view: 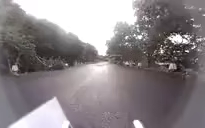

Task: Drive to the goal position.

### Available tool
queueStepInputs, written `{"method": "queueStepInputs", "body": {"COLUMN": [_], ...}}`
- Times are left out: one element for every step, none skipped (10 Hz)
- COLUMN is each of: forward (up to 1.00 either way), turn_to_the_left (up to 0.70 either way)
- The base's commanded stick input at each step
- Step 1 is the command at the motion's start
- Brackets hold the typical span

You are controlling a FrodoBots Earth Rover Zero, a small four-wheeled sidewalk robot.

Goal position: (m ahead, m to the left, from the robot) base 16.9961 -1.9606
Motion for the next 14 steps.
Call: {"method": "queueStepInputs", "body": {"forward": [1.00, 1.00, 1.00, 1.00, 1.00, 1.00, 1.00, 1.00, 1.00, 1.00, 1.00, 1.00, 1.00, 1.00], "turn_to_the_left": [0.00, 0.00, -0.13, -0.26, -0.39, -0.40, -0.29, -0.04, 0.00, -0.20, -0.40, -0.40, -0.16, 0.00]}}
